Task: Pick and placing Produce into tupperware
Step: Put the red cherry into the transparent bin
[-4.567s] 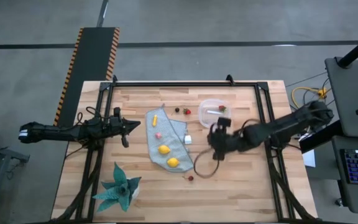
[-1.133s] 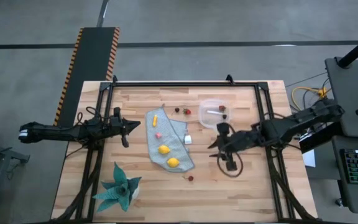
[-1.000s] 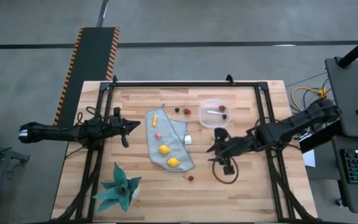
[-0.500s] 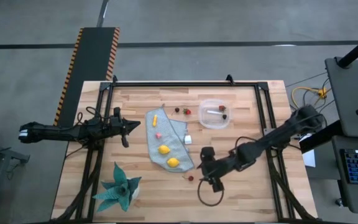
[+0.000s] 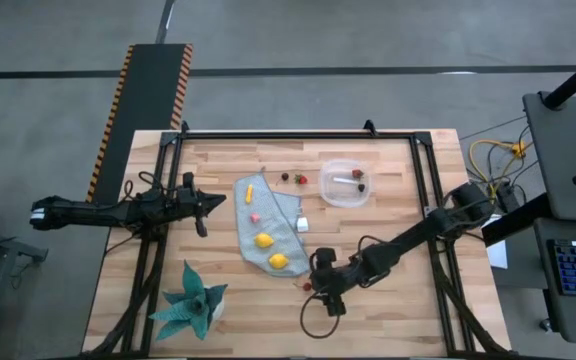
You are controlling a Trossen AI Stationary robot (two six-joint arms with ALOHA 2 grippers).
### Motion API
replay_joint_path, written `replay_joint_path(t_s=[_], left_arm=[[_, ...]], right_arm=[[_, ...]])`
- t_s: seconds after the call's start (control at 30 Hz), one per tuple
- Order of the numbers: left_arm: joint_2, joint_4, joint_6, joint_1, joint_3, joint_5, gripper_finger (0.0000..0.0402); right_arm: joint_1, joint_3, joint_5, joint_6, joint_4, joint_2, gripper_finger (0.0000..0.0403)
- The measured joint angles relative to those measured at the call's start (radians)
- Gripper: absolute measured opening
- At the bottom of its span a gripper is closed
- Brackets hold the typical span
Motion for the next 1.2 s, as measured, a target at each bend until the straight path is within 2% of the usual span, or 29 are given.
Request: replay_joint_path(t_s=[0.23, 1.1, 1.2], left_arm=[[-0.001, 0.000, 0.000, 0.000, 0.000, 0.000, 0.0000], [0.000, 0.000, 0.000, 0.000, 0.000, 0.000, 0.0000], [0.000, 0.000, 0.000, 0.000, 0.000, 0.000, 0.0000]], right_arm=[[-0.002, 0.001, 0.000, 0.006, 0.055, 0.028, 0.0253], [-0.010, -0.006, 0.037, 0.018, 0.076, 0.032, 0.0249], [-0.010, -0.006, 0.027, 0.018, 0.125, 0.062, 0.0249]])
